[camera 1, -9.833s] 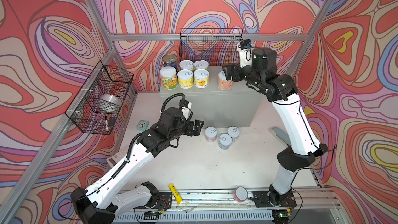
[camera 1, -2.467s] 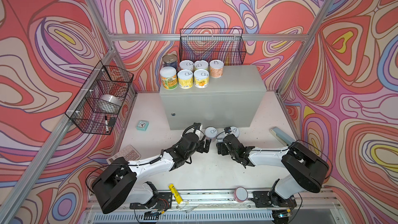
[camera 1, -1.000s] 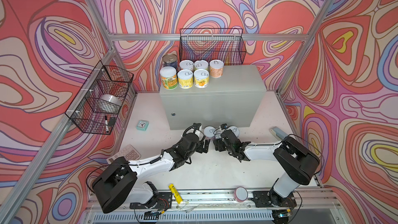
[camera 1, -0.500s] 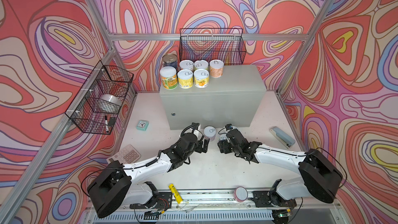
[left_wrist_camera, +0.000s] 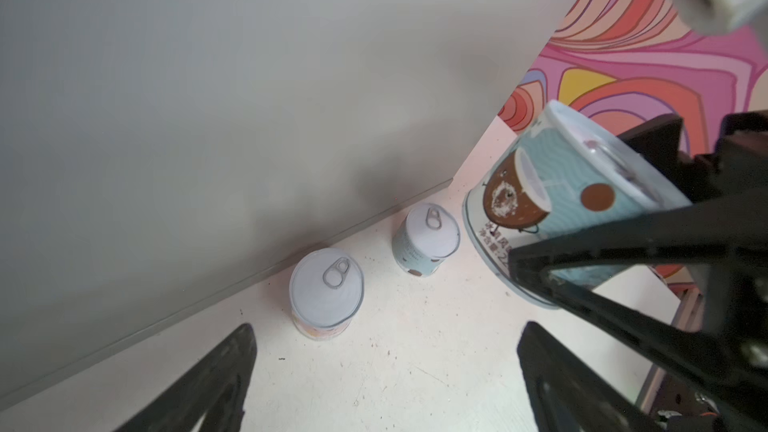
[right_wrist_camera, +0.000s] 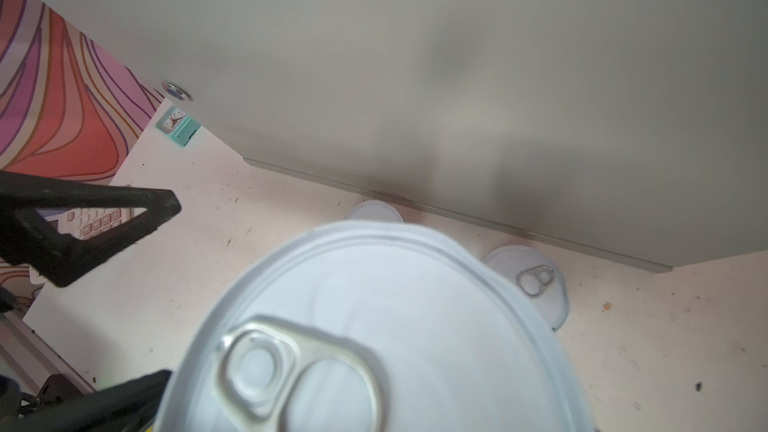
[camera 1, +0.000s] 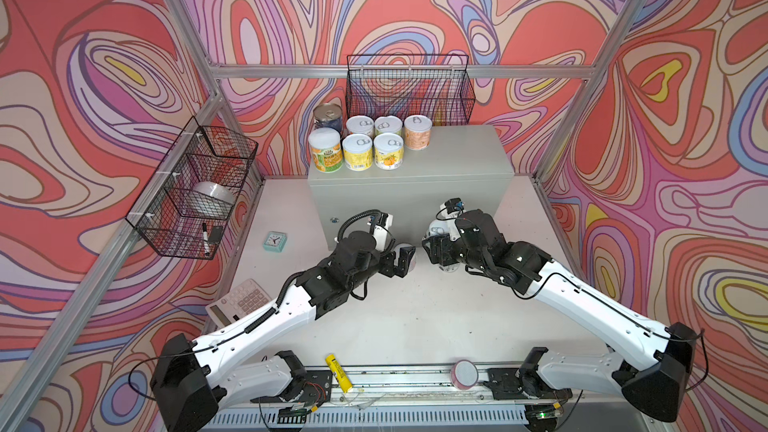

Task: Place and organize the canned foods onto the counter
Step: 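Lift the teal can with the right gripper up over the cabinet top, then lower the teal can onto the cabinet beside the orange-labelled can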

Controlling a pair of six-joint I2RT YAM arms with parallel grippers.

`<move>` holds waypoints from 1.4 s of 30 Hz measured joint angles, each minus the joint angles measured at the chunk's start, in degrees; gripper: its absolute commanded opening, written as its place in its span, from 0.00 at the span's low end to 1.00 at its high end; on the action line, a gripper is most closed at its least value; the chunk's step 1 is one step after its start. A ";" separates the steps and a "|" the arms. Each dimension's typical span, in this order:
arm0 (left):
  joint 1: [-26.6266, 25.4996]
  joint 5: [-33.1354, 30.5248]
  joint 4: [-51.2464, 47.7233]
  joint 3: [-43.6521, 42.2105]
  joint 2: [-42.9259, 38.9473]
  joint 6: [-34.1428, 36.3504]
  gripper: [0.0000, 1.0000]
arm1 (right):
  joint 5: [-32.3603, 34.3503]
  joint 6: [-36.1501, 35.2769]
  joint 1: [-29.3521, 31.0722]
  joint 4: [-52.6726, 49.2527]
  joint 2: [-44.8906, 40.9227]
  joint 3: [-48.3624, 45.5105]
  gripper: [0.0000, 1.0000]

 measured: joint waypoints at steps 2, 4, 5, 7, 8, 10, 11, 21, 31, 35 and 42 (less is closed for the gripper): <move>0.52 0.72 -2.25 2.56 -0.07 0.20 1.00 | 1.29 -0.81 0.00 -3.85 1.31 5.11 0.00; 1.57 1.55 -4.04 4.15 -0.13 0.22 0.99 | 3.02 -1.84 0.00 -7.54 3.54 11.34 0.00; 2.25 2.16 -4.70 4.39 -0.31 0.17 0.99 | 4.09 -2.45 0.00 -9.18 4.85 14.69 0.00; 3.41 3.04 -6.23 4.39 -0.74 0.13 0.99 | 6.14 -3.58 -0.02 -12.44 7.52 21.14 0.00; 3.98 3.52 -6.78 4.24 -1.05 0.11 0.99 | 7.21 -4.20 -0.02 -13.97 8.90 24.28 0.00; 4.57 3.82 -6.82 3.41 -1.92 -0.04 0.99 | 9.09 -5.44 -0.22 -16.57 11.65 30.36 0.00; 4.79 3.93 -6.82 2.69 -2.56 -0.11 0.98 | 9.94 -6.14 -0.31 -17.79 13.09 33.35 0.00; 5.22 4.02 -6.69 -2.12 -4.90 -1.14 0.98 | 12.11 -10.99 -2.16 -22.67 23.28 48.04 0.00; 5.60 4.00 -6.49 -2.49 -4.87 -1.11 0.98 | 10.14 -13.46 -6.03 -23.78 26.77 53.31 0.00; 5.81 4.02 -5.84 -3.23 -4.48 -1.09 0.98 | 8.70 -13.86 -7.56 -23.93 27.91 54.95 0.00; 6.34 4.00 -4.13 -4.83 -3.82 -1.14 0.98 | 5.07 -13.97 -10.75 -23.52 30.16 55.60 0.00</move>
